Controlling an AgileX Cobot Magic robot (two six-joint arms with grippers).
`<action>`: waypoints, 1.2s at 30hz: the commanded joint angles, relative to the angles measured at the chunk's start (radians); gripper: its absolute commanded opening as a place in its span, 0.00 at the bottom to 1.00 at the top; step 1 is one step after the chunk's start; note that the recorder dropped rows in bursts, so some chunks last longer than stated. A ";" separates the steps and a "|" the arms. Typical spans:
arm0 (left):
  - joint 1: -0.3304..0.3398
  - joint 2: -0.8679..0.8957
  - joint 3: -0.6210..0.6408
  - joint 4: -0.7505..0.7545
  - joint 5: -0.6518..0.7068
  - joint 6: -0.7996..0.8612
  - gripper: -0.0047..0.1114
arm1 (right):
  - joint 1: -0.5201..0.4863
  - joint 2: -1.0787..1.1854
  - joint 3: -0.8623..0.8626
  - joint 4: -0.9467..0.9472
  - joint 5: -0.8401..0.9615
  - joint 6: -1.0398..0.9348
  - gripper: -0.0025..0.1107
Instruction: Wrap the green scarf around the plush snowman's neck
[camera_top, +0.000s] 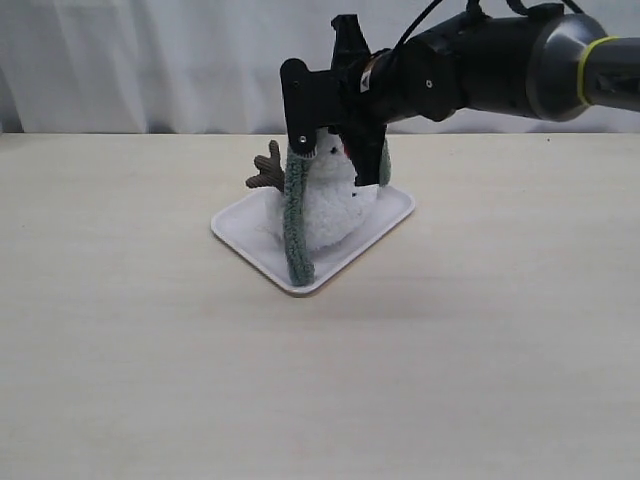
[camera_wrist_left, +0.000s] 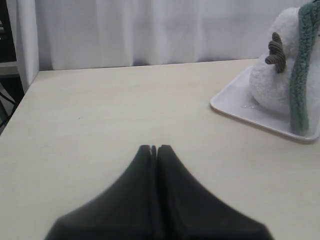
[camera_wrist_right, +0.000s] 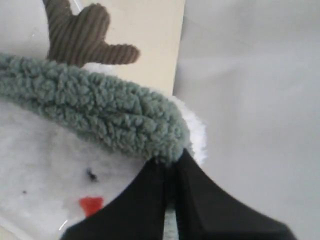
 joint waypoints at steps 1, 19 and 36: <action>0.001 -0.002 0.003 -0.003 -0.014 -0.001 0.04 | 0.000 -0.033 -0.004 -0.015 -0.026 -0.003 0.06; 0.001 -0.002 0.003 -0.003 -0.016 -0.001 0.04 | -0.002 0.055 -0.004 -0.068 -0.275 -0.328 0.06; 0.001 -0.002 0.003 -0.003 -0.014 -0.001 0.04 | -0.062 0.151 -0.004 -0.055 -0.440 -0.336 0.06</action>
